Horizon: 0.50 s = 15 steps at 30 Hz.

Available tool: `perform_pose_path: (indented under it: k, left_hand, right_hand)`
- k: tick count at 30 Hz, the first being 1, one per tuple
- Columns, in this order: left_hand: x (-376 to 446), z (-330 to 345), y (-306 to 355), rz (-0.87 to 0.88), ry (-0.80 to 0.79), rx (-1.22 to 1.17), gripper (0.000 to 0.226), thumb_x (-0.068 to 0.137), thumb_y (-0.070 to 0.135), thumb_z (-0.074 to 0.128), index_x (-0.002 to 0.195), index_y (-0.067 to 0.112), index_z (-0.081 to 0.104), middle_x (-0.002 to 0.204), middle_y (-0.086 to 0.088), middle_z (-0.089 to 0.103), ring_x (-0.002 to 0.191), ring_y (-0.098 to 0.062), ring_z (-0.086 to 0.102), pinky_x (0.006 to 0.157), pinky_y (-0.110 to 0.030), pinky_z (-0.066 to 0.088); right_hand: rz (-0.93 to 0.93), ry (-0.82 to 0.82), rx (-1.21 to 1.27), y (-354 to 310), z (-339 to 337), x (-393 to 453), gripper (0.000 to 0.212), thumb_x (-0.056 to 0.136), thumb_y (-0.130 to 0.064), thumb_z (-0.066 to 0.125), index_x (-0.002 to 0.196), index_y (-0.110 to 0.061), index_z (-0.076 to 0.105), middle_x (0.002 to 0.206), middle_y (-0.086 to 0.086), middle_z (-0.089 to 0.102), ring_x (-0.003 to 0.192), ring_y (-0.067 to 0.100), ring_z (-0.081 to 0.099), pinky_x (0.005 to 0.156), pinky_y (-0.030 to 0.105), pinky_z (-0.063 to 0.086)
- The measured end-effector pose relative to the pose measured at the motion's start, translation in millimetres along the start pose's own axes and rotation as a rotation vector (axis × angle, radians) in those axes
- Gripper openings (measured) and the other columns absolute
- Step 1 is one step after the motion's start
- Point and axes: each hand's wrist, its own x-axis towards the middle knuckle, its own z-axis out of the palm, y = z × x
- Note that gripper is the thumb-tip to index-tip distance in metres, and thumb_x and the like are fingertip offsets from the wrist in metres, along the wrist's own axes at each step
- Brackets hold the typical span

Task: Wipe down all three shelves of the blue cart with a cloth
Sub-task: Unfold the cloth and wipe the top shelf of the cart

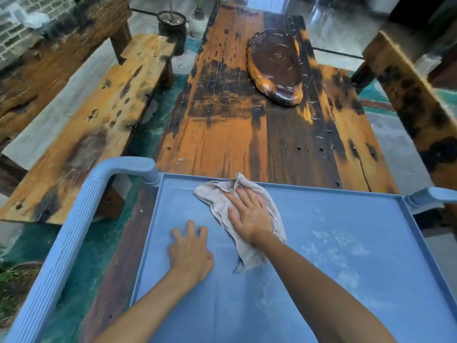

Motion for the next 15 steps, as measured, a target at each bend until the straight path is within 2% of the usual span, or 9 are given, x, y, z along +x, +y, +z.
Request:
perform_pose_path:
  k: [2, 4, 6, 9, 11, 15]
  left_hand:
    - [10.6, -8.8, 24.0, 0.168, 0.113, -0.039, 0.044, 0.094, 0.042, 0.04, 0.129, 0.016, 0.048, 0.138, -0.003, 0.039, 0.129, -0.031, 0.034, 0.089, -0.04, 0.047]
    - [19.1, -16.0, 52.9, 0.323, 0.158, -0.116, 0.045, 0.095, 0.036, 0.04, 0.133, 0.013, 0.049, 0.138, -0.002, 0.042, 0.137, -0.024, 0.03, 0.1, -0.037, 0.043]
    - [25.4, -19.1, 82.8, 0.344, 0.198, -0.135, 0.048, 0.094, 0.03, 0.041, 0.138, 0.01, 0.046, 0.141, -0.003, 0.04, 0.141, -0.021, 0.028, 0.105, -0.032, 0.038]
    - [29.3, -13.9, 111.0, 0.333, 0.24, -0.154, 0.048, 0.094, 0.028, 0.041, 0.137, 0.008, 0.046, 0.144, -0.004, 0.037, 0.14, -0.018, 0.03, 0.107, -0.027, 0.033]
    - [30.8, -7.7, 124.6, 0.338, 0.216, -0.211, 0.05, 0.093, 0.028, 0.042, 0.14, 0.009, 0.04, 0.149, -0.002, 0.03, 0.139, -0.016, 0.032, 0.104, -0.026, 0.037]
    - [33.5, 5.6, 136.8, 0.317, 0.263, -0.288, 0.041, 0.093, 0.027, 0.048, 0.13, 0.013, 0.046, 0.15, -0.006, 0.027, 0.133, -0.022, 0.039, 0.084, -0.033, 0.05]
  right_hand:
    - [0.021, 0.018, -0.029, 15.7, -6.6, -5.5, 0.053, 0.104, -0.05, 0.025, 0.157, -0.044, 0.027, 0.17, -0.009, 0.018, 0.157, 0.017, 0.012, 0.127, 0.041, 0.008]
    - [-0.006, 0.032, -0.084, 20.3, -11.8, -5.5, 0.054, 0.103, -0.049, 0.025, 0.156, -0.04, 0.033, 0.168, -0.005, 0.026, 0.155, 0.021, 0.021, 0.124, 0.044, 0.018]
    - [-0.063, 0.018, -0.153, 26.5, -16.9, -3.4, 0.058, 0.101, -0.049, 0.018, 0.156, -0.035, 0.034, 0.165, -0.001, 0.031, 0.151, 0.026, 0.029, 0.119, 0.046, 0.027]
    - [-0.177, -0.028, -0.203, 47.1, -24.7, -1.2, 0.062, 0.1, -0.047, 0.011, 0.159, -0.034, 0.026, 0.166, 0.0, 0.03, 0.149, 0.027, 0.031, 0.119, 0.046, 0.026]
    - [-0.192, -0.011, -0.17, 66.9, -28.6, -4.0, 0.061, 0.1, -0.046, 0.016, 0.159, -0.035, 0.027, 0.165, -0.002, 0.033, 0.149, 0.026, 0.032, 0.12, 0.046, 0.024]
    - [-0.207, 0.031, -0.116, 93.4, -29.2, -10.1, 0.052, 0.105, -0.049, 0.028, 0.154, -0.036, 0.039, 0.16, -0.005, 0.041, 0.146, 0.024, 0.036, 0.119, 0.043, 0.025]
